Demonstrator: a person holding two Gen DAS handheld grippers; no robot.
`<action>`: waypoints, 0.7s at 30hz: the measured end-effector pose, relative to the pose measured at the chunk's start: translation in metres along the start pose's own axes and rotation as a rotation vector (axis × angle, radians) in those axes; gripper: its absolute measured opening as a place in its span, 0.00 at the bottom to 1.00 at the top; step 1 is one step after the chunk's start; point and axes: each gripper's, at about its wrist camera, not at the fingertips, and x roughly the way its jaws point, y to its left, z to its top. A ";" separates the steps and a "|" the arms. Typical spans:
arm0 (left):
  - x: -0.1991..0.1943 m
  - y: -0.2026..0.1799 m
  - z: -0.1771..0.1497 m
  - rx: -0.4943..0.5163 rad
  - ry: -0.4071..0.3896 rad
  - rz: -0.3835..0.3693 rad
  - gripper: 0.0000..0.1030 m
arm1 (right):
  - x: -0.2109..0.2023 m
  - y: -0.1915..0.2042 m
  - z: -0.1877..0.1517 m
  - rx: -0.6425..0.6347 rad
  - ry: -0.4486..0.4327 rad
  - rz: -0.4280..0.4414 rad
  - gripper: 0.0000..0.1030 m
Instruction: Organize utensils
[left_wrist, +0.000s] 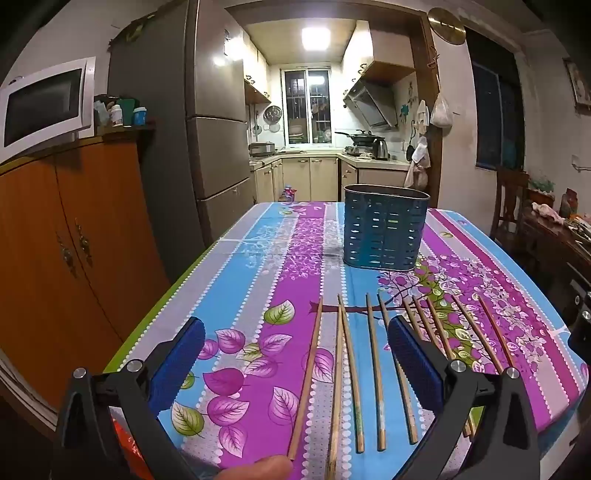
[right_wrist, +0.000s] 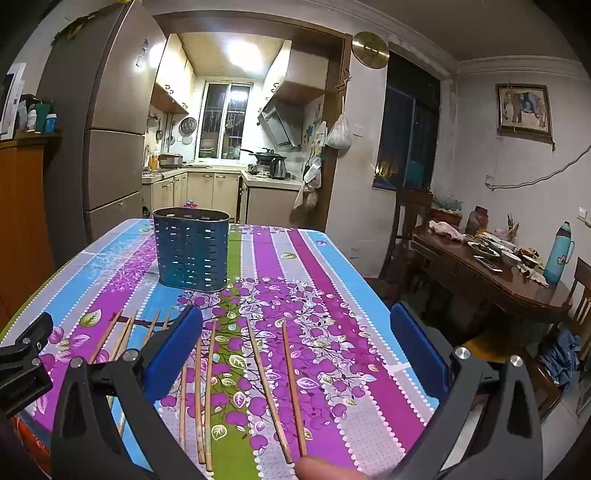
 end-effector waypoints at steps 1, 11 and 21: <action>0.000 0.000 0.000 0.001 -0.005 0.003 0.96 | 0.000 0.000 0.000 -0.002 0.002 0.000 0.95; -0.006 -0.001 -0.001 0.007 -0.029 0.016 0.96 | 0.000 0.000 -0.001 -0.003 0.000 -0.001 0.95; -0.007 -0.002 -0.001 0.032 -0.036 0.042 0.96 | 0.000 0.000 -0.001 -0.006 0.002 0.001 0.95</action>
